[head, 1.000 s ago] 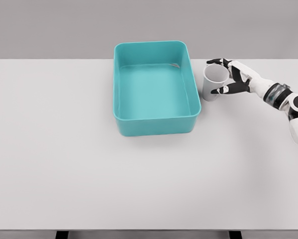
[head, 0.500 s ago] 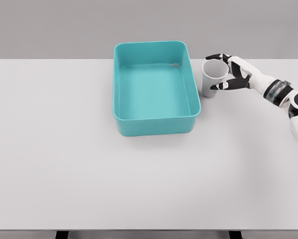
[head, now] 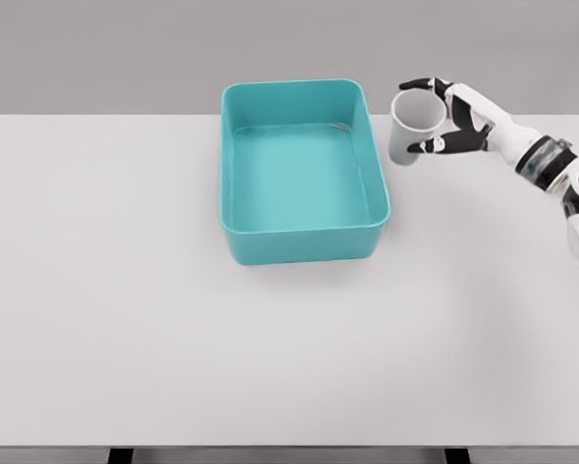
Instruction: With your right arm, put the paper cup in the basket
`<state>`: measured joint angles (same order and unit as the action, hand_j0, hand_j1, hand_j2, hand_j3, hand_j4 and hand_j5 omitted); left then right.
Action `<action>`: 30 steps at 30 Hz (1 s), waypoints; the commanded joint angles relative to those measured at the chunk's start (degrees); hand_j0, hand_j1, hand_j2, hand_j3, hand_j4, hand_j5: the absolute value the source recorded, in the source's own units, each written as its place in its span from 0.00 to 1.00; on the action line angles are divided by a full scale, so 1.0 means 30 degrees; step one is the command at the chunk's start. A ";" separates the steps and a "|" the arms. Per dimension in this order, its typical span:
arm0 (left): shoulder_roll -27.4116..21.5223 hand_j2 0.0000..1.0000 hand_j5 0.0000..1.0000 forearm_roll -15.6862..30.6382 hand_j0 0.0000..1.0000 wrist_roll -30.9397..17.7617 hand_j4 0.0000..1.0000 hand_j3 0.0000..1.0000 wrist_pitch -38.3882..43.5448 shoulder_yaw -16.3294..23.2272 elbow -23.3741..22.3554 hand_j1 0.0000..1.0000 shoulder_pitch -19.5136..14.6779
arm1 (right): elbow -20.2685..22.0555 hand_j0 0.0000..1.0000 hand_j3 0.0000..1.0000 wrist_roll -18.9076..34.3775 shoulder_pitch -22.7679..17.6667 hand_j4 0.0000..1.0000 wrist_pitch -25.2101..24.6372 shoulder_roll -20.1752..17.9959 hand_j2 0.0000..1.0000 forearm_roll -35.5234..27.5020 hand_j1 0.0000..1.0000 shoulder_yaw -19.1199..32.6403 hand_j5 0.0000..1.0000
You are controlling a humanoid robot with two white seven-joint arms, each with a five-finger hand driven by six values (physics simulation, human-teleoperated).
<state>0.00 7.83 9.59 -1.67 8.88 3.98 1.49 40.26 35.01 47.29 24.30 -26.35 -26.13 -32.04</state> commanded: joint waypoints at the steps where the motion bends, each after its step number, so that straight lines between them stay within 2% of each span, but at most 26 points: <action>1: -0.0001 1.00 1.00 -0.0004 1.00 -0.0002 1.00 1.00 -0.0001 0.0000 -0.0007 1.00 0.0000 | 0.0583 0.78 0.78 -0.0002 0.0000 0.78 -0.0013 -0.0064 0.78 -0.0108 0.78 0.0427 0.78; 11: -0.0001 1.00 1.00 -0.0004 1.00 -0.0002 1.00 1.00 -0.0001 0.0000 -0.0007 1.00 0.0000 | 0.2047 0.78 0.78 -0.0002 0.0088 0.78 -0.0013 -0.0357 0.78 -0.0049 0.78 0.0837 0.78; 22: -0.0001 1.00 1.00 -0.0004 1.00 -0.0002 1.00 1.00 -0.0001 0.0000 -0.0007 1.00 0.0000 | 0.4391 0.78 0.78 -0.0002 0.0117 0.78 -0.0277 -0.0328 0.78 0.0361 0.78 0.1130 0.78; 30: -0.0001 1.00 1.00 -0.0004 1.00 -0.0002 1.00 1.00 -0.0001 0.0000 -0.0007 1.00 0.0000 | 0.5270 0.78 0.78 -0.0002 0.0117 0.78 -0.0306 -0.0005 0.78 0.0566 0.78 0.1072 0.78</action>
<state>0.00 7.83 9.59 -1.67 8.88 3.97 1.49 55.35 35.01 47.64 23.47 -26.48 -24.14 -28.81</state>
